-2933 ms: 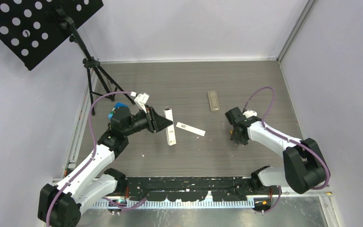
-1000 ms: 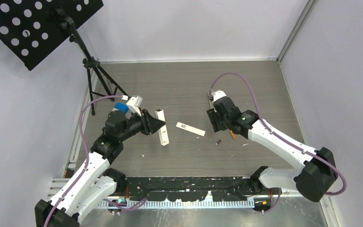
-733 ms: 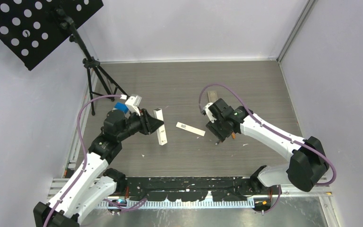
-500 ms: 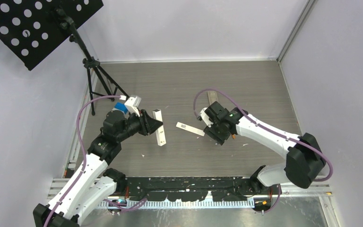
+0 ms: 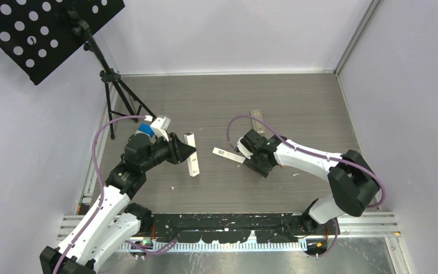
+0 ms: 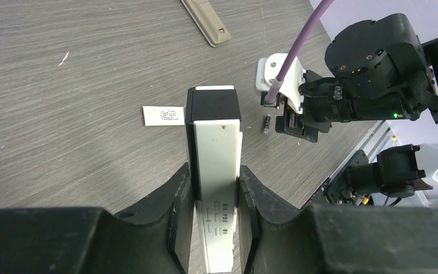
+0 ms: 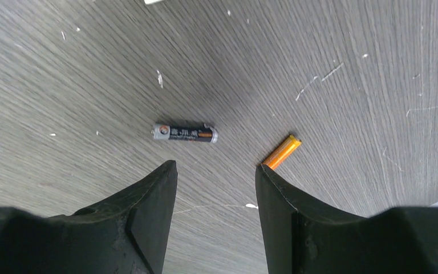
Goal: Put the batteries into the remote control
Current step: Pick up the battery from the center of the board.
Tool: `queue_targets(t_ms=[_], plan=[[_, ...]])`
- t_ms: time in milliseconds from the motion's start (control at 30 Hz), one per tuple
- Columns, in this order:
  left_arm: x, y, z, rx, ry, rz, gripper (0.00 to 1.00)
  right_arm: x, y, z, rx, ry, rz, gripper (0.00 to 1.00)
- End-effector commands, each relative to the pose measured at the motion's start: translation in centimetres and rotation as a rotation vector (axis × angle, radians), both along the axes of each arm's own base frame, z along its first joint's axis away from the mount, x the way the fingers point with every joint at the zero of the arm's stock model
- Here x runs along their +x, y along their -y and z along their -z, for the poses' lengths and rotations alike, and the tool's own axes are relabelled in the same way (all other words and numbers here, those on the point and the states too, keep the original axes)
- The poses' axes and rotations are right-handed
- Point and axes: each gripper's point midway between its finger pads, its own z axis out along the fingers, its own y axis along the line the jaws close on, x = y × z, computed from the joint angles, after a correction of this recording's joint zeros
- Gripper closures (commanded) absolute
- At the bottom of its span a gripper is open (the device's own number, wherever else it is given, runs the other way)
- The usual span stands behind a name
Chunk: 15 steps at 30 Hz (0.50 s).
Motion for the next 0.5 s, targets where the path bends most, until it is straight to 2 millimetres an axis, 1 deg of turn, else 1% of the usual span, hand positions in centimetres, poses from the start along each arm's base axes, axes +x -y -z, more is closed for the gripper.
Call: queue_targets(t_ms=[0, 200, 467], plan=[[0.3, 0.1, -2.9, -0.015, 0.096, 0.012, 1.00, 0.9, -1.0, 0.7, 0.006, 0.024, -0.034, 0.42], [0.1, 0.2, -3.3, -0.021, 0.106, 0.024, 1.00, 0.9, -1.3, 1.9, -0.005, -0.007, -0.046, 0.43], [0.1, 0.1, -3.0, -0.016, 0.100, 0.023, 1.00, 1.2, -1.6, 3.0, -0.017, -0.018, -0.057, 0.43]])
